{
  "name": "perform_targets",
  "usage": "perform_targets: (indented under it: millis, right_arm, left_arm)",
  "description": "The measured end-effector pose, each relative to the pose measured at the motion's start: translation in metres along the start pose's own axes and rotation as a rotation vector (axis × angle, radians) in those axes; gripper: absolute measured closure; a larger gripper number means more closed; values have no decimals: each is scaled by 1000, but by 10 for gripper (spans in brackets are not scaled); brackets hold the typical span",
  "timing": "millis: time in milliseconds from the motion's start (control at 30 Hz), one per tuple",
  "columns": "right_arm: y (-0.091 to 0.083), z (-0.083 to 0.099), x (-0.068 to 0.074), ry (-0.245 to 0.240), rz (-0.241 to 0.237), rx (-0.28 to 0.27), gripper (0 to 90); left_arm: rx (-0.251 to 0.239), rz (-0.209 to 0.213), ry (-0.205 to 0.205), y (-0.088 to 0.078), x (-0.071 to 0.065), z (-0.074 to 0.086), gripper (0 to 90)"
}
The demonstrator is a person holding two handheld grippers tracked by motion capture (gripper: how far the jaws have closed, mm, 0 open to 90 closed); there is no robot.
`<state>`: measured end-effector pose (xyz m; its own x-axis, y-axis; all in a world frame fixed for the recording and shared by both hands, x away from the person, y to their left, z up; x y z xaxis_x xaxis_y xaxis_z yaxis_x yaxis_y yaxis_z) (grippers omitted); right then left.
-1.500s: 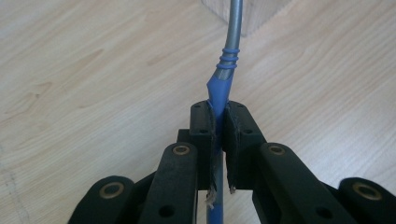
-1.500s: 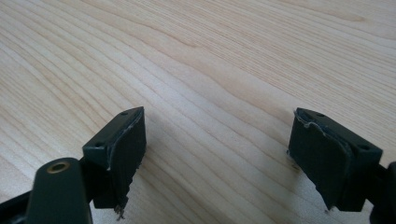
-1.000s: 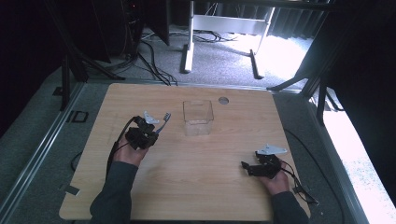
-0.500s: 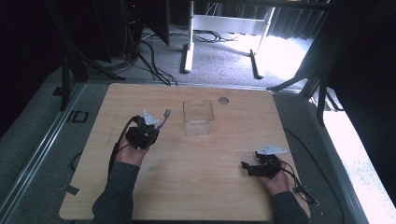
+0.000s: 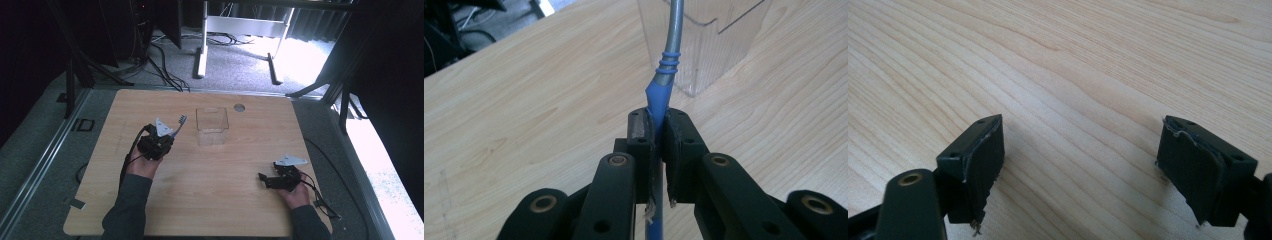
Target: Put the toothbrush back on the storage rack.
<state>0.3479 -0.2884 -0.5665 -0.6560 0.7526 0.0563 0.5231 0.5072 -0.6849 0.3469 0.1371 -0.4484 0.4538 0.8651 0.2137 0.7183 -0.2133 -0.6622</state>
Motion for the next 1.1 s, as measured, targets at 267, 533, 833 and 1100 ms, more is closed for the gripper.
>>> perform_targets:
  millis: [267,533,833,1100]
  right_arm:
    - [0,0,0,1,0,0,187]
    - [0,0,0,1,1,0,187]
    - [0,0,0,1,0,-1,187]
    - [0,0,0,2,0,0,187]
  left_arm:
    - [-25,12,10,2,-3,-1,827]
    - [-62,13,13,2,-7,-5,827]
    - [-87,23,11,2,-9,-7,827]
    - [-107,33,7,2,-11,-11,826]
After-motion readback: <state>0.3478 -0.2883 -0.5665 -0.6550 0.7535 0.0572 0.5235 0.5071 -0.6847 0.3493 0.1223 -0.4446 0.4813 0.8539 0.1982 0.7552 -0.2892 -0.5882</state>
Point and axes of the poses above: each handheld gripper's, and its own axes: y roughly forward along the jaws, z roughly out of its underside, x roughly to its left, the point moved 1 cm from there along y, roughly forward along the jaws, and after that the axes turned 5 degrees about -z, right-handed, at the moved point
